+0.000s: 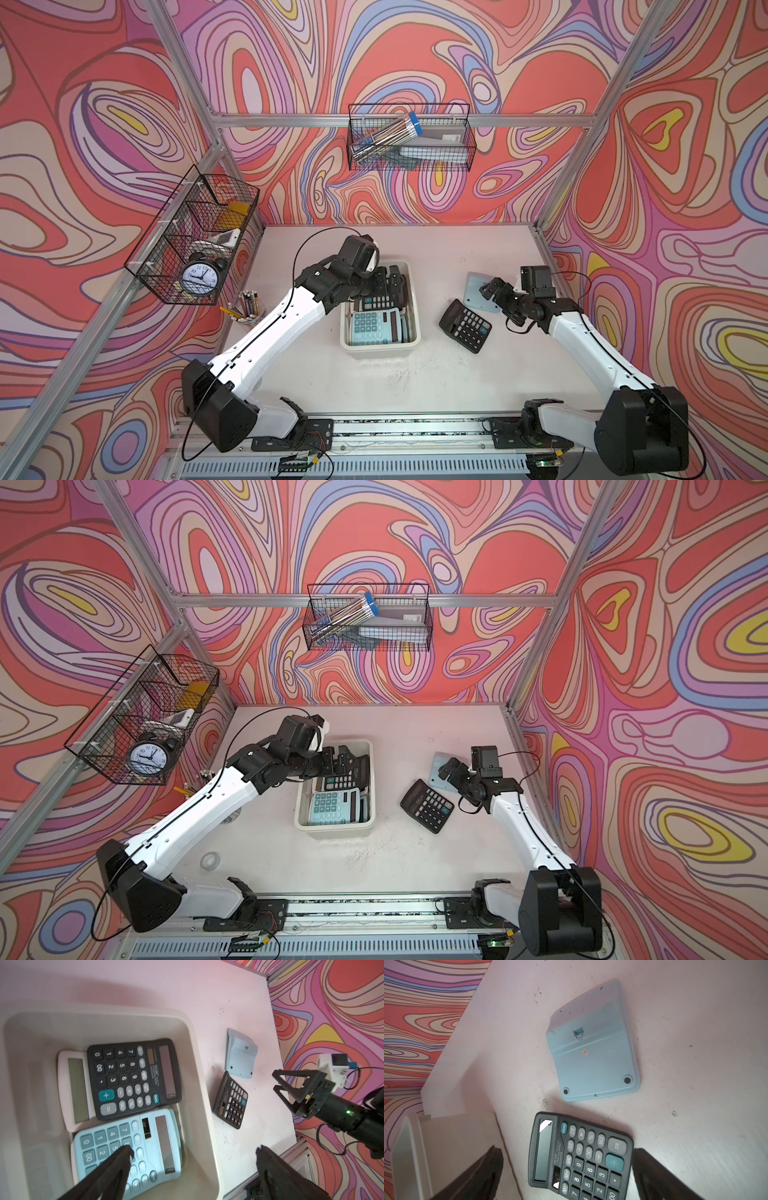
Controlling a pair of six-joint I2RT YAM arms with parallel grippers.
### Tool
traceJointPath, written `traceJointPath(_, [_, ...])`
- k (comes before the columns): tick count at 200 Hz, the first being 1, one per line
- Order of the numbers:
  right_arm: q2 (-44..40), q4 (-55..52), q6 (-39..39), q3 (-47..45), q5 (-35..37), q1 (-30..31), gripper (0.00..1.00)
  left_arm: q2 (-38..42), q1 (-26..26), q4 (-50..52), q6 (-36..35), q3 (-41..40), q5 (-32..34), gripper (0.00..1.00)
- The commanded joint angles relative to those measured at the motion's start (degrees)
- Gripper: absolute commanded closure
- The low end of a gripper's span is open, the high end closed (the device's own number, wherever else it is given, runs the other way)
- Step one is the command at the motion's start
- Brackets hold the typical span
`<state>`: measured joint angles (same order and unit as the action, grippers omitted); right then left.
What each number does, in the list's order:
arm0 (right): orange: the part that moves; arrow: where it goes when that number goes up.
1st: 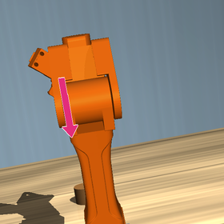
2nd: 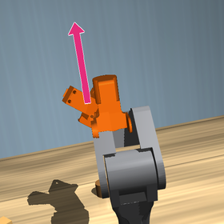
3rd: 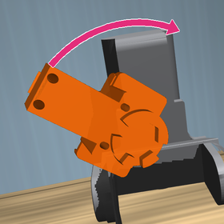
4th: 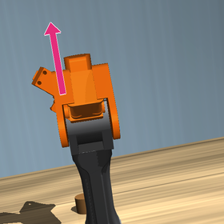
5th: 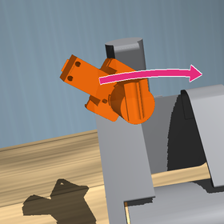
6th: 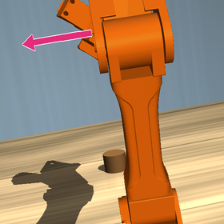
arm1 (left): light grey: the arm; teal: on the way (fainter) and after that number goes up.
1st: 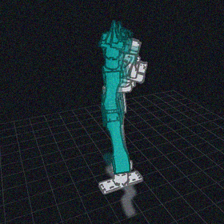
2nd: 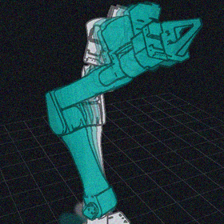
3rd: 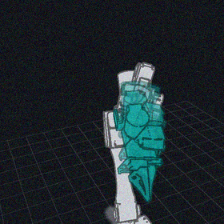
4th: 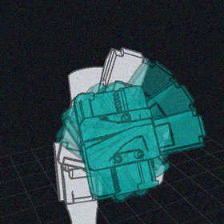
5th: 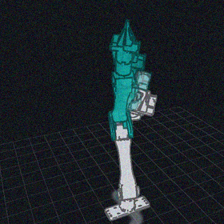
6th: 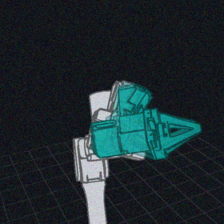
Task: Put the calculator in the storage box
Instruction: Place the calculator in the storage box, then pick up the calculator from the center of the board.
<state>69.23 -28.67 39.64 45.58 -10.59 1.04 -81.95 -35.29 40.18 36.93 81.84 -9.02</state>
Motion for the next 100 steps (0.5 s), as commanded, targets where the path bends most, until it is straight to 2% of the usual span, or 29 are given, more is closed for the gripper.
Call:
traceJointPath(1, [-1.1, 1.6, -0.9, -2.3, -0.9, -1.6, 0.02, -4.8, -1.5, 2.7, -5.7, 6.2, -1.0, 0.01])
traceJointPath(17, [-1.3, 1.9, -0.2, -4.3, -1.0, -2.7, 0.02, -9.4, -2.7, 3.1, -8.2, 11.2, -2.8, 0.01])
traceJointPath(37, [-1.4, 3.3, 1.8, -7.2, -0.9, -3.4, 0.02, -16.4, -3.4, 4.5, -11.5, 18.9, -9.0, 0.01])
traceJointPath(70, [-2.4, 6.9, 4.3, -11.7, -1.8, -3.5, 0.04, -30.0, -4.7, 12.2, -16.0, 34.9, -11.9, 0.01])
traceJointPath(100, [-3.2, 9.2, 4.7, -15.1, -3.3, -3.5, 0.11, -41.9, -6.1, 17.3, -17.7, 47.4, -14.5, 0.12])
